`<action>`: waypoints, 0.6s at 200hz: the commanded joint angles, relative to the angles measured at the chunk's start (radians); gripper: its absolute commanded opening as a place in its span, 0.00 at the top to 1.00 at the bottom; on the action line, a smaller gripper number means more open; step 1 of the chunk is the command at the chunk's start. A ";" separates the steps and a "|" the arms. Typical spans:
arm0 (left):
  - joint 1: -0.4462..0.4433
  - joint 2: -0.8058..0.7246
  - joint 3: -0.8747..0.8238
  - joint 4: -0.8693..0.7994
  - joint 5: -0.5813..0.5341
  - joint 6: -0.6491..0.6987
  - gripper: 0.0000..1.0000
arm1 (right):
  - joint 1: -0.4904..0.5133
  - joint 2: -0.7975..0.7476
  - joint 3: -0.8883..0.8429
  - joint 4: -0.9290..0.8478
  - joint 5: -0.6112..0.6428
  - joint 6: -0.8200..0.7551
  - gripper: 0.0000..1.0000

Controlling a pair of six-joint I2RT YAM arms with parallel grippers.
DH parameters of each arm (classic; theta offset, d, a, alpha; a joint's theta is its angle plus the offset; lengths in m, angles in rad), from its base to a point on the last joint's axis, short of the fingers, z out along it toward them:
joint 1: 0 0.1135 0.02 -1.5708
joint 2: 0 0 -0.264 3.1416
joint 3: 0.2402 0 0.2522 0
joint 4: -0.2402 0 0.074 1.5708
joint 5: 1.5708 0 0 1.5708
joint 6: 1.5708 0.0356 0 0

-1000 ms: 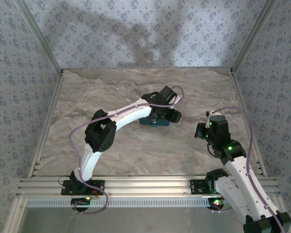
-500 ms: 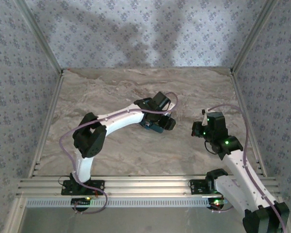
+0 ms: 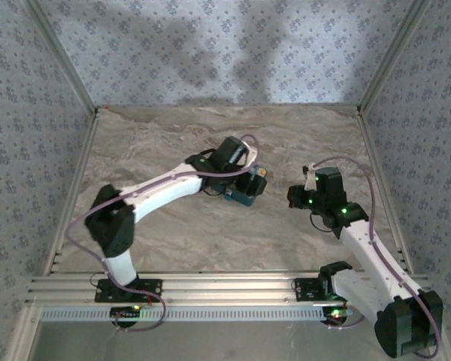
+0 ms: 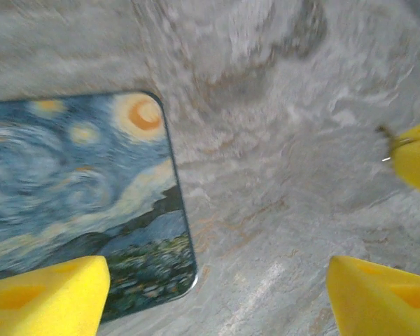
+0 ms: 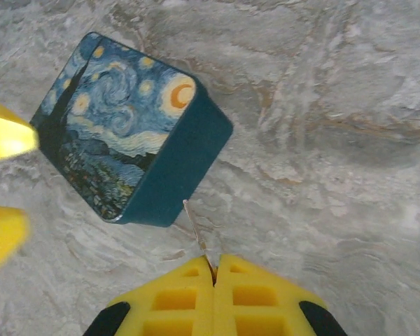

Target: Unlock the padlock with the key

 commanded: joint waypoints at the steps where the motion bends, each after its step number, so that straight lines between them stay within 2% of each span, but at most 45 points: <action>1: 0.048 -0.142 -0.138 0.145 -0.029 -0.032 0.15 | 0.016 0.048 0.046 0.072 -0.104 -0.006 1.00; 56: 0.162 -0.414 -0.530 0.377 -0.028 -0.077 0.07 | 0.098 0.215 0.097 0.176 -0.175 0.001 1.00; 90: 0.203 -0.503 -0.686 0.467 -0.006 -0.108 0.07 | 0.134 0.323 0.141 0.229 -0.199 0.006 1.00; 120: 0.204 -0.530 -0.773 0.523 0.000 -0.058 0.05 | 0.149 0.418 0.179 0.277 -0.221 0.014 1.00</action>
